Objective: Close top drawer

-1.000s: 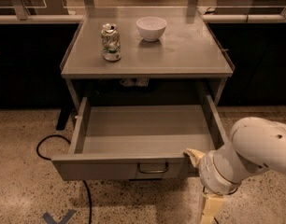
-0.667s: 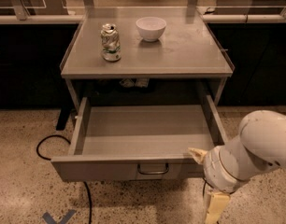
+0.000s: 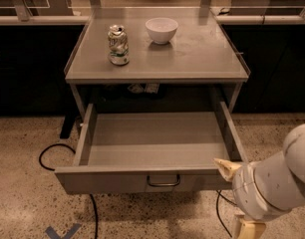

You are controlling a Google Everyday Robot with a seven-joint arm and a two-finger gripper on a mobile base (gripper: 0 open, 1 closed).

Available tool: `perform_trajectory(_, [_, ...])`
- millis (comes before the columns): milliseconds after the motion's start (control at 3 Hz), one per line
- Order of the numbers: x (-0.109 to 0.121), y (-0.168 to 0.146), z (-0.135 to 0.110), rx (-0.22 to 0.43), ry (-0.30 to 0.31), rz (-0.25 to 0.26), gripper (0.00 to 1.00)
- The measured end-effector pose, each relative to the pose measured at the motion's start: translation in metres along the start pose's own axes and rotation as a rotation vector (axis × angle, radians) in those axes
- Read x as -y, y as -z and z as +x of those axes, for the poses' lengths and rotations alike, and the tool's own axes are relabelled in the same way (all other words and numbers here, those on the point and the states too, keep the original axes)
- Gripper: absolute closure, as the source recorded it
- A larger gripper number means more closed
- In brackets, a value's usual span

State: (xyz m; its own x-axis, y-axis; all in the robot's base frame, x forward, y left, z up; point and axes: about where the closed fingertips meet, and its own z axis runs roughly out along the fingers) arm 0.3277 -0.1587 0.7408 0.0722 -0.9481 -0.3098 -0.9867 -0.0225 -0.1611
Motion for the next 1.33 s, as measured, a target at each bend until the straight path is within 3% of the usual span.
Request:
perform_trajectory(333, [0.013,-0.027,0.008,0.031,-0.008,-0.059,0.0])
perform_trajectory(667, [0.033,-0.075,0.023,0.082,-0.03,-0.174,0.0])
perform_trajectory(1000, [0.036,-0.093,0.026,0.107,-0.039,-0.24,0.0])
perform_trajectory(1333, [0.036,-0.093,0.026,0.107,-0.039,-0.24,0.0])
